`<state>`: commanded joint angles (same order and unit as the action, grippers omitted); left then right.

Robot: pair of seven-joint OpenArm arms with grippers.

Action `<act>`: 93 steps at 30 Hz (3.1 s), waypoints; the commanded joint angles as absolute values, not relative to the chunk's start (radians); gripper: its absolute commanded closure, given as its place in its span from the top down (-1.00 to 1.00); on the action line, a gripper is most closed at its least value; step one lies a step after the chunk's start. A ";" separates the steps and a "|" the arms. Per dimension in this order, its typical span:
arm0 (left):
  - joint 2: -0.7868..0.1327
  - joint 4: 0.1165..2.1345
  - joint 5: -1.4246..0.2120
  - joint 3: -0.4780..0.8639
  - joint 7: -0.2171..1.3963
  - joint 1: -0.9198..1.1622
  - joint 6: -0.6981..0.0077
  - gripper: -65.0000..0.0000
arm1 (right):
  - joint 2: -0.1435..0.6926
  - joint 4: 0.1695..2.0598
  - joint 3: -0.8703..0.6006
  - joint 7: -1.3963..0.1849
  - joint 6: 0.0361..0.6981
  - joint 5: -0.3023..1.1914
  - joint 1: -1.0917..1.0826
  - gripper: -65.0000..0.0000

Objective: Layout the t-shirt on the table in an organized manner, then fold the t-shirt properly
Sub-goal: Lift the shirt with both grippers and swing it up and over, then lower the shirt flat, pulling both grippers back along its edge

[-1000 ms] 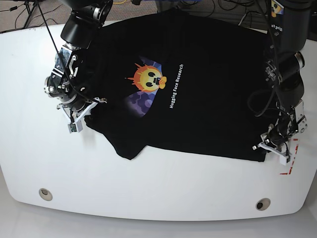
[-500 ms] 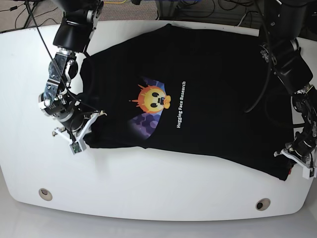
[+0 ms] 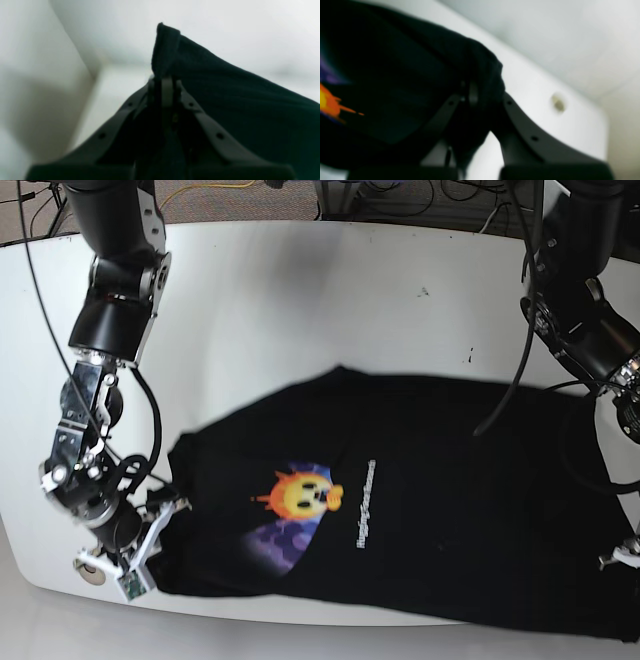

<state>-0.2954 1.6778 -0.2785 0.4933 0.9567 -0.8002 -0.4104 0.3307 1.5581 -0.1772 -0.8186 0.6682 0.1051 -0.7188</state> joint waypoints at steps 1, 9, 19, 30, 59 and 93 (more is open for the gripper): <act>-0.297 1.685 -0.278 0.490 0.966 -0.822 -0.410 -1.00 | 0.337 1.555 -0.171 -0.825 0.670 0.107 -0.746 -1.00; -0.300 1.699 -0.278 0.456 1.015 -1.027 -0.412 -1.00 | 0.400 1.549 -0.102 -0.894 0.670 0.108 -1.000 -1.00; -0.298 1.705 -0.286 0.410 1.033 -1.007 -0.414 -1.00 | 0.444 1.610 -0.099 -0.934 0.670 0.108 -0.937 -1.00; -0.292 1.779 -0.340 0.420 1.030 -0.699 -0.415 -1.00 | 0.384 1.762 -0.277 -0.915 0.698 0.108 -0.530 -1.00; -0.298 1.709 -0.490 0.619 0.874 0.150 -0.417 -1.00 | 0.130 1.796 -0.435 -0.760 0.698 0.099 0.174 -1.00; -0.395 1.544 -0.486 0.598 0.894 0.193 -0.518 0.53 | 0.099 1.860 -0.427 -0.763 0.698 0.108 0.375 0.56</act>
